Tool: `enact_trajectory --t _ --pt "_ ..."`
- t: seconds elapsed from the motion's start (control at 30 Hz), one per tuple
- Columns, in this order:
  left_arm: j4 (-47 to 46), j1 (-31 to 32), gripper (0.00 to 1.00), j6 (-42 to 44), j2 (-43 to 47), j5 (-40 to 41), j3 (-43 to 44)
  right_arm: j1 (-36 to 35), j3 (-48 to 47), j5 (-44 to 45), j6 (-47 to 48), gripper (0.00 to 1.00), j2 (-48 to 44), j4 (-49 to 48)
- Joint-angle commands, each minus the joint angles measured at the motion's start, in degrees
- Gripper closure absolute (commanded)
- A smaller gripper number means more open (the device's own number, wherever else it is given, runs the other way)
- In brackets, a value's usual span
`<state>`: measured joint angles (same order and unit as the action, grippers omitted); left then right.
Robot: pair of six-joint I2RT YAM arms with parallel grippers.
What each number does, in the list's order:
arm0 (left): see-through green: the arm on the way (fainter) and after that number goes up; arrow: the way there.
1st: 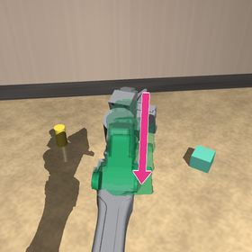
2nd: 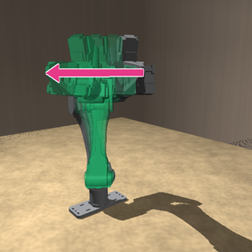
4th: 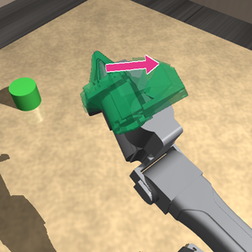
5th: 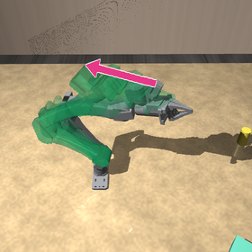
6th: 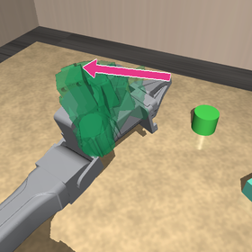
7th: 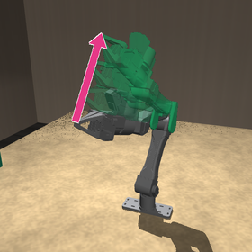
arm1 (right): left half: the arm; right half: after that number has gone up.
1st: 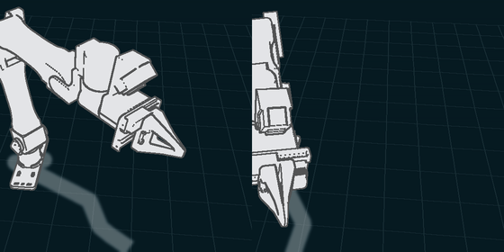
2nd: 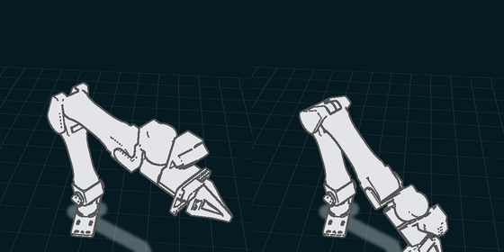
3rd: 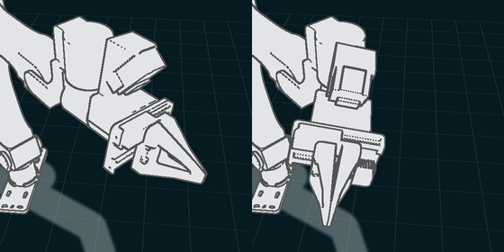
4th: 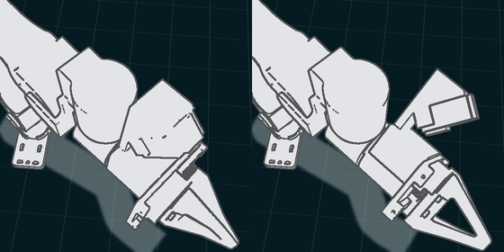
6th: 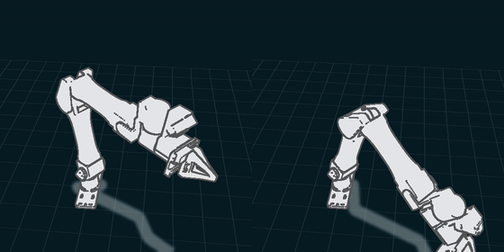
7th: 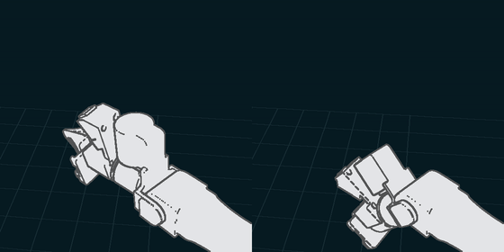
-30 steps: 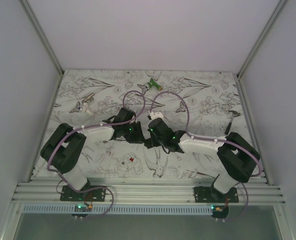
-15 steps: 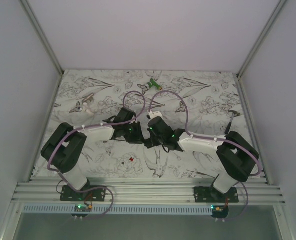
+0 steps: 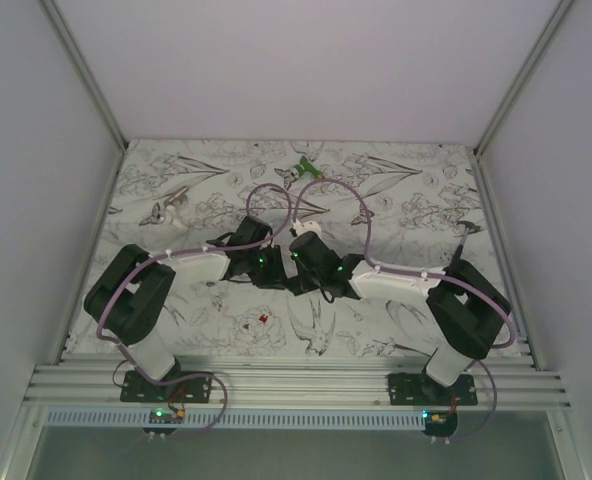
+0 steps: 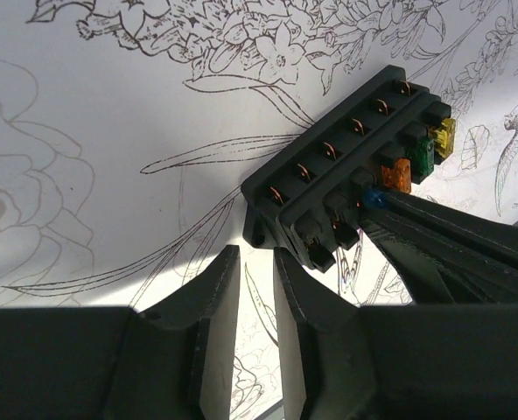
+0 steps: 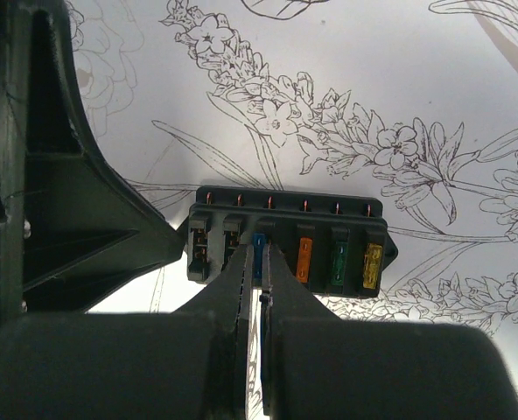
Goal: Snap on the fuse box
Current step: Install the fuse at the fuse box base.
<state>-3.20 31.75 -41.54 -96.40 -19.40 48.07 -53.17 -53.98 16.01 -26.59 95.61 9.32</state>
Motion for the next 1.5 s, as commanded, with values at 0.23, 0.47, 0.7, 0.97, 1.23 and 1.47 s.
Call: enact_trajectory --t 0.23,0.47,0.7,0.97,1.23,1.47 --pt "1.45 -0.37 0.76 -0.9 -0.83 0.84 0.79 1.23 5.26 2.38 -3.34 1.0 6.64 14.3" --pt "1.36 -0.55 0.69 -2.36 0.28 0.6 1.53 1.31 3.81 1.58 -4.3 1.0 5.85 16.21" --pt "1.36 -0.97 0.62 -5.39 2.17 0.73 2.11 1.22 2.0 1.66 -5.58 1.0 4.19 18.95" --pt "1.27 -1.08 0.59 -8.29 0.39 -1.29 4.33 0.87 1.94 1.64 -6.13 1.0 4.58 20.02" --pt "1.98 -0.22 0.6 -8.77 -0.87 -0.85 4.82 0.78 1.75 1.75 -6.49 1.0 3.62 19.88" --pt "5.22 0.3 0.63 -9.43 -2.37 0.51 5.03 0.7 2.91 1.76 -6.11 1.0 4.3 18.11"
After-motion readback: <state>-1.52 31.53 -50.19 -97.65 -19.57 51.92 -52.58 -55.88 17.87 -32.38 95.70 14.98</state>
